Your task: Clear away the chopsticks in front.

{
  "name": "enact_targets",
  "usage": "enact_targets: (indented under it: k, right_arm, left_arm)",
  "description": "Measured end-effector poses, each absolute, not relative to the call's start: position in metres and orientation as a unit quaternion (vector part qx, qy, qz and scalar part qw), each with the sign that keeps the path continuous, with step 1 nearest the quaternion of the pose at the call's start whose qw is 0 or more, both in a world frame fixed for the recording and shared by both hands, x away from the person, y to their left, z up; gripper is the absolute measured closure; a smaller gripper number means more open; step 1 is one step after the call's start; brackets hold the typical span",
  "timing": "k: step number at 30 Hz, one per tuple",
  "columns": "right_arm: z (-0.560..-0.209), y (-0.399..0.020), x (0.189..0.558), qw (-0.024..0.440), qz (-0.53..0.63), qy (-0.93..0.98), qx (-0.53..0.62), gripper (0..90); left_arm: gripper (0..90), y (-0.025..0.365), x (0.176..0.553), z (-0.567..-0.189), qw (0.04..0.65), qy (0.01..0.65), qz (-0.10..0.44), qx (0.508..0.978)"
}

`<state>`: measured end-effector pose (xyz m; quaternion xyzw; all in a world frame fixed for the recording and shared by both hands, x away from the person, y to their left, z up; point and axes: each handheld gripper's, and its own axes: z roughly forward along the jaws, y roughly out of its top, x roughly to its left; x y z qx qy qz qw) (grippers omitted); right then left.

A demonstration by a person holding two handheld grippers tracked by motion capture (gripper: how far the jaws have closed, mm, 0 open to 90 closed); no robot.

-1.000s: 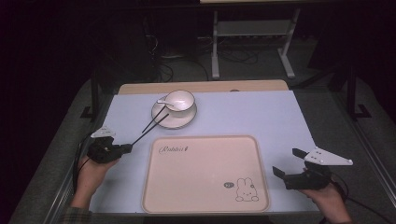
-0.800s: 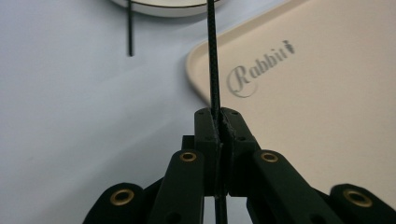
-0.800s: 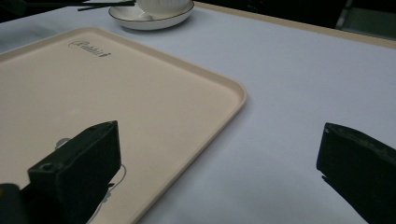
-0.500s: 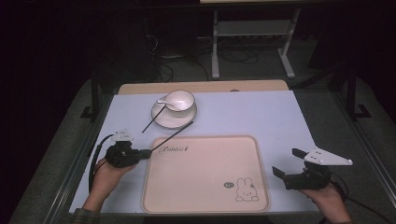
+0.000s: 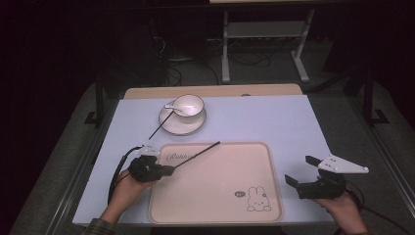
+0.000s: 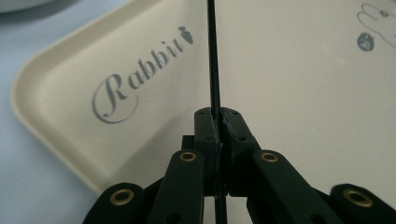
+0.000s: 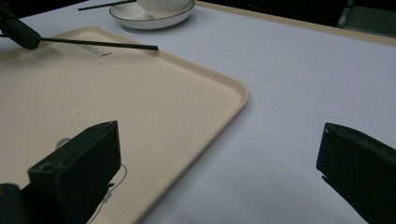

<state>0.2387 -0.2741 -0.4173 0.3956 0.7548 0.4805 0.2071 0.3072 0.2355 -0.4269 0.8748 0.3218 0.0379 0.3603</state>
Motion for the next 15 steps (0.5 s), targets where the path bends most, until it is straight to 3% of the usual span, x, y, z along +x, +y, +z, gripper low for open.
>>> enact_targets:
  k: [15]
  right_arm:
    - [-0.417, -0.273, 0.239, 0.207, 0.481, 0.756, 0.394, 0.0]
  left_arm:
    - [83.0, 0.235, 0.310, -0.439, 0.348, 0.322, 0.030, 0.880]
